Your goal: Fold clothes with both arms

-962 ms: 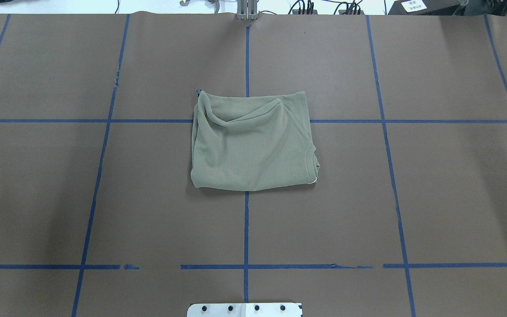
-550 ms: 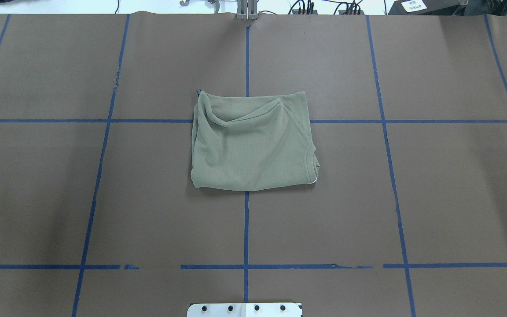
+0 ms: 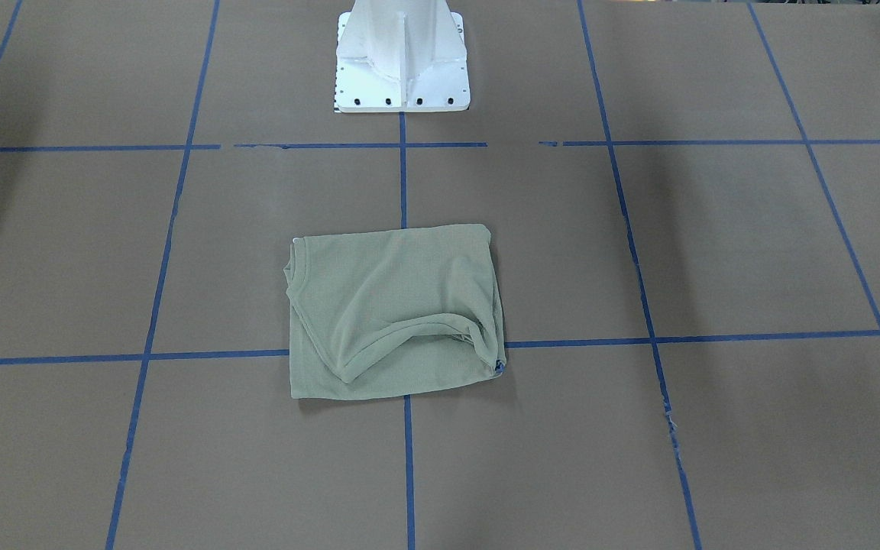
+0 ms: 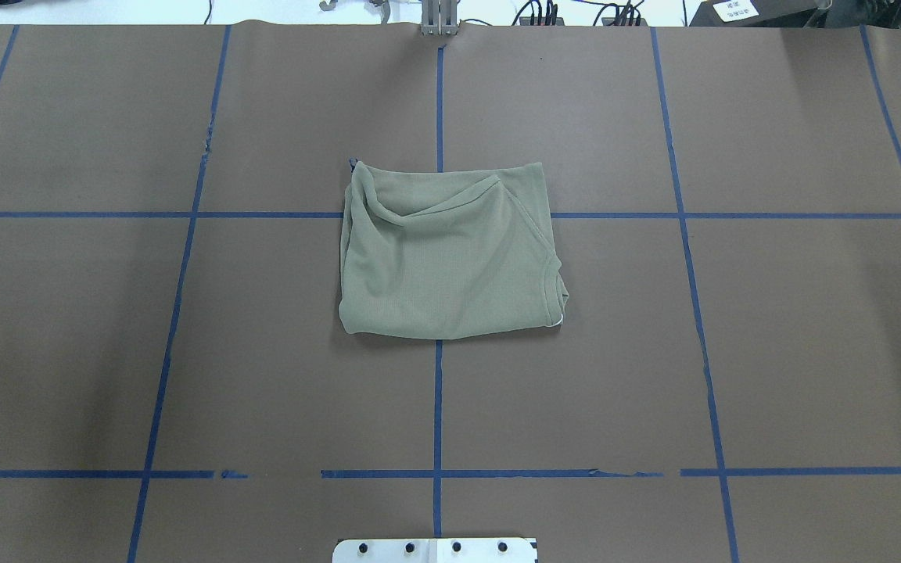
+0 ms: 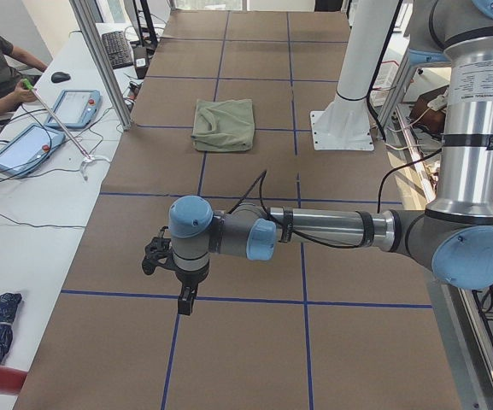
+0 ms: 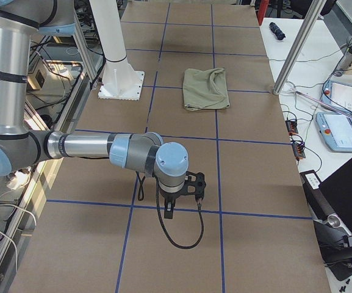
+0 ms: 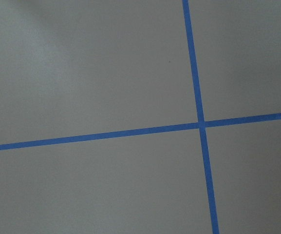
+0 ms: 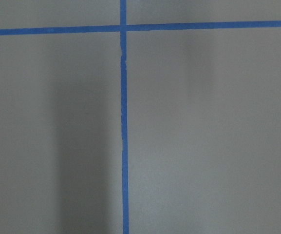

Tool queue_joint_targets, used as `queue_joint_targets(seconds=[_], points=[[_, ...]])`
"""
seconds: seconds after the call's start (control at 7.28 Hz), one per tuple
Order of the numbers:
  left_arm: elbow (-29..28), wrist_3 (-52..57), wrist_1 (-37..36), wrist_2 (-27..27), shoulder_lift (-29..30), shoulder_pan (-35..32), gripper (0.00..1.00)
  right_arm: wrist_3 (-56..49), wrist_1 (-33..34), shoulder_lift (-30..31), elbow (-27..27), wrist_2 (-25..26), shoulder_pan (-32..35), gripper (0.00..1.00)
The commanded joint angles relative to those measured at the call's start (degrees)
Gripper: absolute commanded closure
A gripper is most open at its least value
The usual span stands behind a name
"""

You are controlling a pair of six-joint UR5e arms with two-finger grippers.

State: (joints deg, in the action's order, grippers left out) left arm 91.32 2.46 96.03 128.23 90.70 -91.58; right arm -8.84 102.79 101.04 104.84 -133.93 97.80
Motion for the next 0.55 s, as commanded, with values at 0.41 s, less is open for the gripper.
queue_joint_targets(seconds=[0.41], points=[[-0.09, 0.00, 0.03, -0.09, 0.00, 0.00, 0.00, 9.01, -10.15, -0.49, -4.30, 2.45, -4.01, 0.00]])
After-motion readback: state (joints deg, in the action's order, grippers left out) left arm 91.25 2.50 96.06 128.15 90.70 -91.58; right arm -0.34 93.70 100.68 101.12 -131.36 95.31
